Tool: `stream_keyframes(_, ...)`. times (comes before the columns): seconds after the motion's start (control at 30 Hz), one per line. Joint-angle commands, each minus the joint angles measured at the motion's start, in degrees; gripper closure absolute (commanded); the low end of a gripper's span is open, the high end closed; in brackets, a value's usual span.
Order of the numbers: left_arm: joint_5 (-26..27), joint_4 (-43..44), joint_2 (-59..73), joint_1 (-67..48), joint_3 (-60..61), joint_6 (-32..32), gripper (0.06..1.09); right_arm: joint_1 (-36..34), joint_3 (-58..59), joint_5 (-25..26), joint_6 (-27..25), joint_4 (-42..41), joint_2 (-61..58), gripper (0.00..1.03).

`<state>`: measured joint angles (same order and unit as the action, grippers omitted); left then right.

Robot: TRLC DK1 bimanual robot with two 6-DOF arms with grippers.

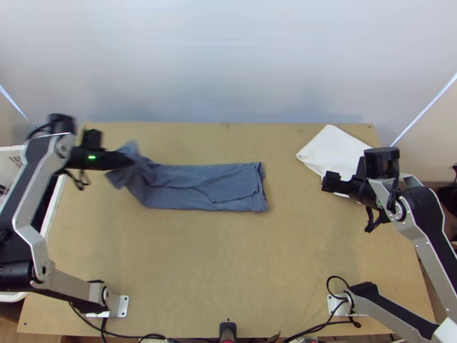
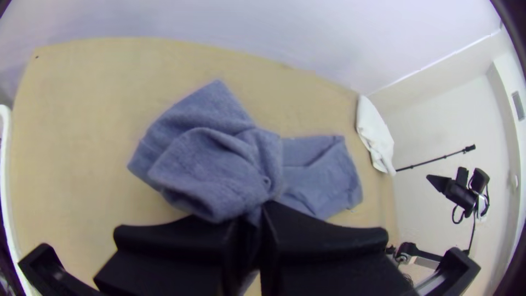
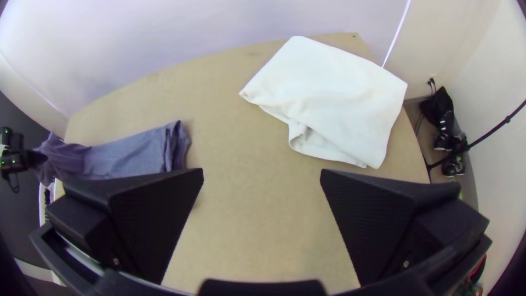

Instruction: Fold the t-shirt

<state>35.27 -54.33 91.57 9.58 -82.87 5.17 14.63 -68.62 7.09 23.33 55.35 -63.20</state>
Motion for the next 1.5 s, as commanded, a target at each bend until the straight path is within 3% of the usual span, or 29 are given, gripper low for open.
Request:
stream_keyframes(0.0,-2.57,2.47,-1.13,-17.23,-0.89,-9.48,1.05,-0.83,0.33,0.03,0.05,0.81,1.94,0.03)
stream_keyframes(0.37,-5.91,10.12,11.35,-31.38,-7.66,-18.26,1.05,-1.8,2.44,-0.06,0.84,1.51,5.02,0.04)
stream_keyframes(0.97,-7.93,11.0,32.62,-44.65,-29.98,-24.59,1.03,-1.63,8.06,-0.68,3.47,1.51,8.09,0.04)
stream_keyframes(1.0,-7.93,11.17,33.24,-45.18,-31.04,-24.24,0.82,-1.63,8.15,-0.68,3.56,1.51,8.0,0.03)
stream_keyframes(1.07,-7.76,12.93,33.32,-46.5,-31.91,-23.54,0.06,-1.54,8.59,-0.94,3.56,1.42,7.83,0.04)
stream_keyframes(1.1,-7.76,12.93,33.76,-47.03,-33.5,-23.19,0.1,-1.36,9.03,-1.12,3.74,1.16,7.65,0.04)
stream_keyframes(1.37,-6.0,16.97,29.54,-47.82,-40.09,-26.44,0.1,2.94,16.76,-1.47,5.32,-5.26,2.91,0.03)
stream_keyframes(1.47,-6.0,16.53,28.84,-46.41,-40.53,-26.26,0.1,5.93,17.91,-4.1,7.61,-9.65,-1.93,0.03)
